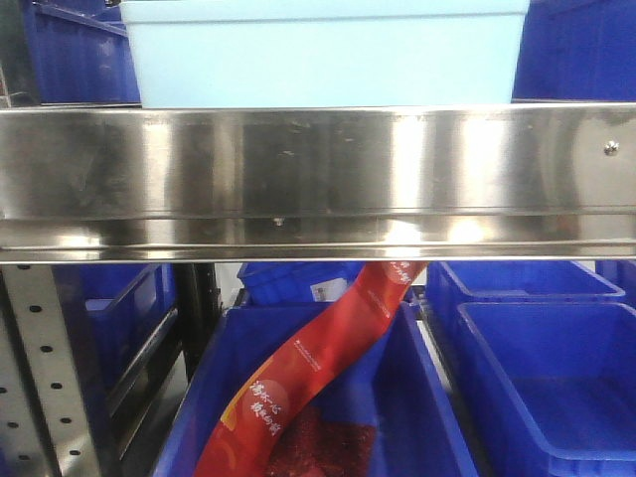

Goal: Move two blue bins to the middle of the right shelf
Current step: 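Open both grippers and pull them back from the placed cyan bin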

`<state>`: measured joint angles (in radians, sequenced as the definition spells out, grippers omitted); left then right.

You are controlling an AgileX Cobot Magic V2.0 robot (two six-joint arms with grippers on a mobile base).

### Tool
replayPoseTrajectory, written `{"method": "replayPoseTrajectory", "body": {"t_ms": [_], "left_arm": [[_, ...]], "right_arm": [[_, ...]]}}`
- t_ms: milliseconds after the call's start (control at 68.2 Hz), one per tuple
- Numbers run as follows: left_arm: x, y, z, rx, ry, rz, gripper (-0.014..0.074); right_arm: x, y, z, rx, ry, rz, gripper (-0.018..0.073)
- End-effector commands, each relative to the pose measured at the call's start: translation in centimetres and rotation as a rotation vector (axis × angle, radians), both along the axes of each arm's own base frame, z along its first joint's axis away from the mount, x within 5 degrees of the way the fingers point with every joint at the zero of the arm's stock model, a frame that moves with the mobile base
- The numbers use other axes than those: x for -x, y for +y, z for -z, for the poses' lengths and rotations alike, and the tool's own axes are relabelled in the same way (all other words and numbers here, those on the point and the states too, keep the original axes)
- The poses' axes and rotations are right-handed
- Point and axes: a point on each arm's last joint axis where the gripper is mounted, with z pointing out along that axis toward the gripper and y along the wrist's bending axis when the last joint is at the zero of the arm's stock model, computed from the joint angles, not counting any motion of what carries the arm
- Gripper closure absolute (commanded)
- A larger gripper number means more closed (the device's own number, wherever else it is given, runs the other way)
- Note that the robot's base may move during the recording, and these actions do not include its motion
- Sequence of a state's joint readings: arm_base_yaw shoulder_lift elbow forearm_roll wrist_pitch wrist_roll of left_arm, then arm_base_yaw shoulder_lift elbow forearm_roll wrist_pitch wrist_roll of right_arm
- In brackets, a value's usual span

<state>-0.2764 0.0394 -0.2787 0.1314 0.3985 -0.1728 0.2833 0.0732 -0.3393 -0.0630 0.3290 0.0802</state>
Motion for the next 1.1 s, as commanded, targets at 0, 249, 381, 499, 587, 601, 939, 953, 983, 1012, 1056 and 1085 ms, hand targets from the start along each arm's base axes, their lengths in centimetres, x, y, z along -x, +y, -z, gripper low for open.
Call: {"method": "replayPoseTrajectory", "body": {"t_ms": [0, 249, 381, 499, 587, 601, 939, 953, 983, 1012, 1056, 1085], "left_arm": [[-0.5, 0.0, 2.4, 0.023, -0.048, -0.051, 0.0707], [-1.6, 0.1, 6.1, 0.037, -0.079, -0.128, 0.0707], [-1.6, 0.1, 6.0, 0.037, -0.084, -0.128, 0.0707], [-1.6, 0.1, 5.8, 0.043, -0.116, -0.125, 0.0707], [-1.6, 0.1, 5.7, 0.043, -0.118, -0.124, 0.0707], [-1.6, 0.1, 5.7, 0.043, -0.118, -0.124, 0.0707], [-1.6, 0.1, 5.7, 0.043, -0.118, -0.124, 0.0707], [-1.6, 0.1, 5.7, 0.043, -0.118, -0.124, 0.0707], [-1.6, 0.1, 5.7, 0.043, -0.118, -0.124, 0.0707], [-1.6, 0.1, 5.7, 0.043, -0.118, -0.124, 0.0707], [-1.6, 0.1, 5.7, 0.043, -0.118, -0.124, 0.0707], [-1.6, 0.1, 5.7, 0.043, -0.118, -0.124, 0.0707]], "right_arm": [[0.0, 0.0, -0.1, 0.003, -0.026, 0.005, 0.0721], [0.0, 0.0, -0.1, 0.003, -0.026, 0.005, 0.0721], [0.0, 0.0, -0.1, 0.003, -0.026, 0.005, 0.0721], [0.0, 0.0, -0.1, 0.003, -0.026, 0.005, 0.0721], [0.0, 0.0, -0.1, 0.003, -0.026, 0.005, 0.0721], [0.0, 0.0, -0.1, 0.003, -0.026, 0.005, 0.0721], [0.0, 0.0, -0.1, 0.003, -0.026, 0.005, 0.0721], [0.0, 0.0, -0.1, 0.003, -0.026, 0.005, 0.0721], [0.0, 0.0, -0.1, 0.003, -0.026, 0.005, 0.0721], [0.0, 0.0, -0.1, 0.003, -0.026, 0.005, 0.0721], [0.0, 0.0, -0.1, 0.003, -0.026, 0.005, 0.0721], [0.0, 0.0, -0.1, 0.003, -0.026, 0.007, 0.0721]]}}
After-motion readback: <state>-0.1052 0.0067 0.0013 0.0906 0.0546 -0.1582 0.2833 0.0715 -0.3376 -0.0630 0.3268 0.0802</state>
